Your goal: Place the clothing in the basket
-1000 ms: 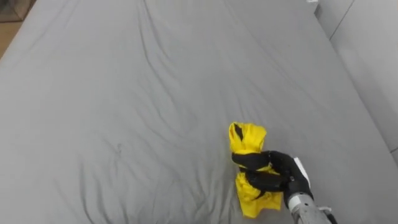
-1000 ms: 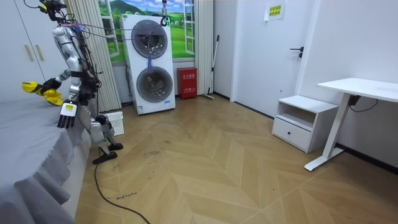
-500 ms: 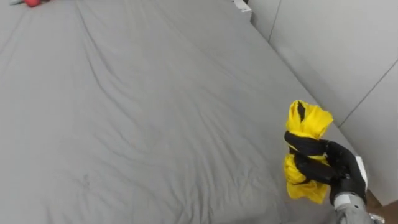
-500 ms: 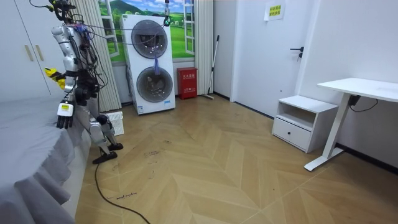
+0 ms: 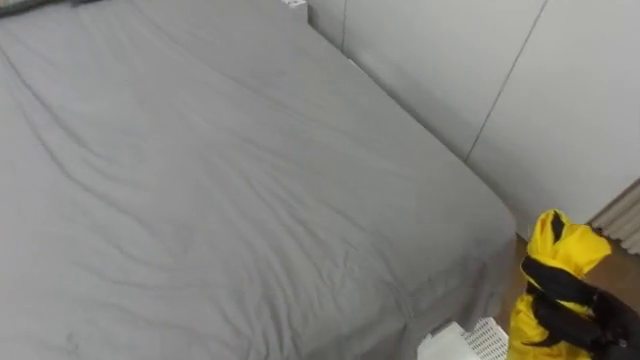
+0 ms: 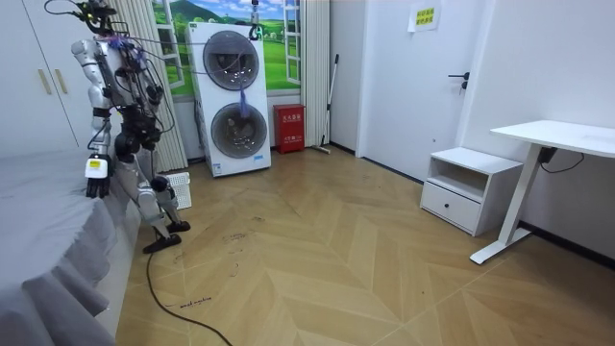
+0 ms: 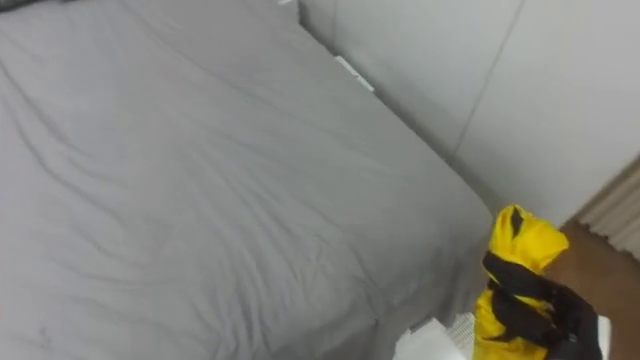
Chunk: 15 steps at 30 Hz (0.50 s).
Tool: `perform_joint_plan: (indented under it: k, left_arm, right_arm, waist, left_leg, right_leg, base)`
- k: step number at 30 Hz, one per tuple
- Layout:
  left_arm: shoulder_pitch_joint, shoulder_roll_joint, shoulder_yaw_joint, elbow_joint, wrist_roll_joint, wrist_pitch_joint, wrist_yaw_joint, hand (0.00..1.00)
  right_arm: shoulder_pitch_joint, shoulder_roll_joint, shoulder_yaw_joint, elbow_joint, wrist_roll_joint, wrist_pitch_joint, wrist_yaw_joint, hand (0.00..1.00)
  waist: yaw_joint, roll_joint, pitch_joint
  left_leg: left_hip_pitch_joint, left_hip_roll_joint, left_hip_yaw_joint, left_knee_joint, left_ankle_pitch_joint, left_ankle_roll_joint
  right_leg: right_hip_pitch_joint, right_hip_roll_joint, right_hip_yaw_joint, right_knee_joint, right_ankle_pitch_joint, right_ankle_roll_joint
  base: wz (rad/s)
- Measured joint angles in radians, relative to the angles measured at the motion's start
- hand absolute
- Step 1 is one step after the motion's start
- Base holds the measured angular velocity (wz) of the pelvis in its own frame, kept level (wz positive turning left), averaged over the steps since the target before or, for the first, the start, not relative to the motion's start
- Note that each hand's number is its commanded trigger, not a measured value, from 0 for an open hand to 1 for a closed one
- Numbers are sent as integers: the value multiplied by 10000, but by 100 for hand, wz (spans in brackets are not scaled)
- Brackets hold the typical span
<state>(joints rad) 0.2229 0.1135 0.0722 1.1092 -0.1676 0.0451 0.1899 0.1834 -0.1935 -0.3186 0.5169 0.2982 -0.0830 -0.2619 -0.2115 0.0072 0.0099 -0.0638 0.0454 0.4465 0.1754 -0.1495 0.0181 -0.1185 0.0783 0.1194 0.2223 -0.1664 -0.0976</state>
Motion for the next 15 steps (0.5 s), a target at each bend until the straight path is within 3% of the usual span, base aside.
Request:
perform_joint_plan:
  k: [2, 5, 7, 10, 15]
  left_arm:
    - [-4, -3, -89, 8, -187, 13, 46, 0]
    - [-124, 5, -420, 116, -318, 10, 193, 0]
    - [-205, -14, -452, 121, -379, 10, 207, 0]
    - [-655, -12, -701, 441, -374, -19, 203, 0]
    - [-1045, 91, -1392, 599, -1057, -31, 119, 0]
  right_arm:
    - [-119, -40, -75, 158, 132, -6, -127, 100]
    - [-568, -254, -95, 859, 295, -10, -314, 100]
    - [-807, -308, -176, 949, 492, -37, -352, 100]
    - [-1240, -632, -227, 1549, 947, -318, -462, 100]
    - [-2077, -936, -239, 2987, 1371, -542, -542, 100]
  waist:
    - [-69, 181, -6]
    - [-299, 481, 86]
    - [-314, 627, 104]
    - [-369, 894, 172]
    - [-341, 1307, 163]
  left_leg:
    - [-289, 102, 242, 68, 0, -5]
    - [-745, 161, 447, 133, 4, -5]
    - [-1152, 167, 591, 262, 3, -2]
    - [-1926, 125, 547, 414, 34, 48]
    - [-2657, 100, 509, 504, 120, 156]
  right_leg:
    - [-363, 61, 194, 45, 111, -4]
    - [-925, 133, 380, 115, 260, -3]
    - [-1511, 155, 566, 456, 244, 27]
    - [-2417, 146, 661, 896, 232, 86]
    - [-3308, 143, 686, 1289, 217, 92]
  base:
    - [-45]
    - [-29]
    - [-37]
    - [-12]
    - [-2]
